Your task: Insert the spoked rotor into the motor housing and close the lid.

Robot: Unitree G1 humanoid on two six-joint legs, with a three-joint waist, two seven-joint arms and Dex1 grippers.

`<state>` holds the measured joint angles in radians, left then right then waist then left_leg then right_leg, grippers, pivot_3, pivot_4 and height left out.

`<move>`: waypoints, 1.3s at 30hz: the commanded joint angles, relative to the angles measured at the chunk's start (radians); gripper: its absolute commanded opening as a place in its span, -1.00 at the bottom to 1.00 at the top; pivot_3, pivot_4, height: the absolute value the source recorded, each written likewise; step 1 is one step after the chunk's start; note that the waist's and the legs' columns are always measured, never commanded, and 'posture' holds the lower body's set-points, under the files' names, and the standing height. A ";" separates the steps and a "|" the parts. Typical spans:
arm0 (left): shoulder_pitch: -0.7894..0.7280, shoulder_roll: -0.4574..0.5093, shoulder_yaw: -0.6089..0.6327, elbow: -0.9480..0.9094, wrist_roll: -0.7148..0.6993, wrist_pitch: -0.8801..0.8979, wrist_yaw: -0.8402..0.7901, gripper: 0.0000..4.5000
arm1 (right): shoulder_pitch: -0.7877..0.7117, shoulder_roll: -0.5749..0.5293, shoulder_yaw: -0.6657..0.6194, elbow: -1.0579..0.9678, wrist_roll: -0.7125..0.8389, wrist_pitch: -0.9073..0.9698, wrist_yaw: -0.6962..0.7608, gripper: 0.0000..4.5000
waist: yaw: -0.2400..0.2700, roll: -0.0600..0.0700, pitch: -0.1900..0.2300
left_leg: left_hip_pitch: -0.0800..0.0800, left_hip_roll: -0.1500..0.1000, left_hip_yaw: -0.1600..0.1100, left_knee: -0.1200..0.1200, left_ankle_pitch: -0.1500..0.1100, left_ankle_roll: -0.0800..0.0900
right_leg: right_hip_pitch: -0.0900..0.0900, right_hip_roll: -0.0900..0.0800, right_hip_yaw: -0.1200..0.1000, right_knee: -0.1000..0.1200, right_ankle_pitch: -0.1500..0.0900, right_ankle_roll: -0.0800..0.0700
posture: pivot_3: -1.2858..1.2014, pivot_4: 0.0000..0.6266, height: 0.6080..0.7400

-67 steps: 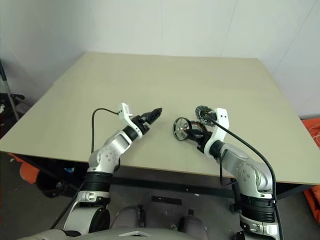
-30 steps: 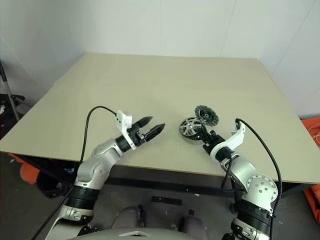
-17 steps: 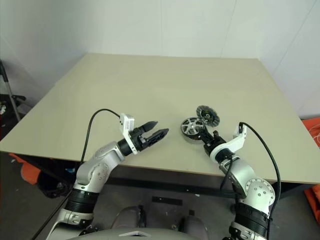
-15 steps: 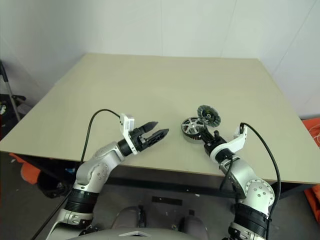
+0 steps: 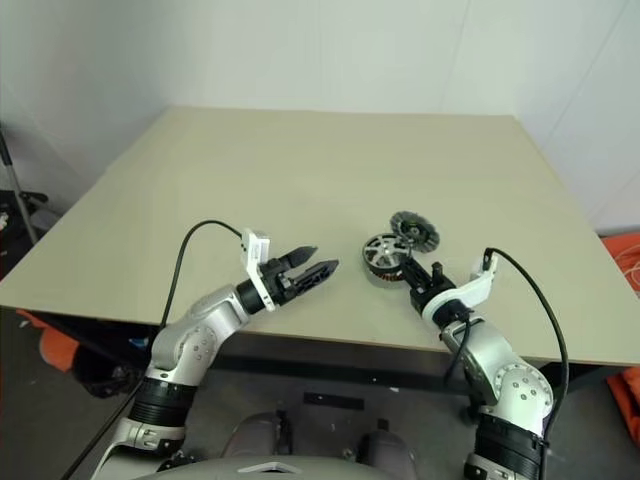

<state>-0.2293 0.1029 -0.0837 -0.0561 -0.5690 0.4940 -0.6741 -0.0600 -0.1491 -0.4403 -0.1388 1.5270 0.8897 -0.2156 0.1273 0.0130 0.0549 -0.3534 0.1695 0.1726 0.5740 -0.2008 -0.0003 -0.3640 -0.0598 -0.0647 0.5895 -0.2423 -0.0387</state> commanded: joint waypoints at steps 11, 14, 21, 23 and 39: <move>-0.007 -0.003 0.002 -0.035 -0.015 0.003 -0.011 1.00 | -0.025 -0.048 0.063 -0.059 0.003 -0.036 0.093 -0.87 | -0.004 0.000 0.000 | -0.001 0.000 0.000 0.000 0.000 0.000 | -0.001 0.000 0.000 0.000 -0.002 -0.003 | 0.03 -1.00 1.00; -0.008 -0.004 0.003 -0.034 -0.015 0.004 -0.012 1.00 | -0.023 -0.045 0.041 -0.040 0.009 -0.065 0.085 -0.87 | -0.004 0.000 0.000 | -0.001 0.000 0.000 0.000 0.000 0.000 | -0.001 0.000 0.000 0.000 -0.002 -0.003 | 0.03 -1.00 1.00; -0.011 -0.002 0.002 -0.033 -0.016 0.006 -0.016 1.00 | -0.010 -0.058 0.019 -0.008 0.001 -0.086 0.081 -0.87 | -0.004 0.000 0.000 | -0.001 0.000 0.000 0.000 0.000 0.000 | -0.001 0.000 0.000 0.000 -0.002 -0.003 | 0.03 -1.00 1.00; -0.012 -0.001 0.003 -0.033 -0.016 0.006 -0.017 1.00 | -0.007 -0.061 0.020 -0.003 -0.002 -0.085 0.081 -0.87 | -0.004 0.000 0.000 | -0.001 0.000 0.000 0.000 0.000 0.000 | -0.001 0.000 0.000 0.000 -0.002 -0.004 | 0.03 -1.00 1.00; -0.015 -0.002 0.005 -0.032 -0.018 0.010 -0.018 1.00 | 0.003 -0.025 0.046 -0.015 -0.001 -0.086 0.062 -0.87 | -0.004 0.000 0.000 | -0.001 0.000 0.001 0.000 0.000 0.000 | -0.001 0.000 0.000 0.000 -0.002 -0.004 | 0.03 -1.00 1.00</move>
<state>-0.2290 0.1018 -0.0838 -0.0560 -0.5696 0.5109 -0.6802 -0.0538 -0.1798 -0.3972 -0.1272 1.5054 0.8111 -0.1563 0.1234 0.0134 0.0546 -0.3542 0.1696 0.1731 0.5740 -0.2007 -0.0002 -0.3651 -0.0596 -0.0645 0.5897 -0.2441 -0.0424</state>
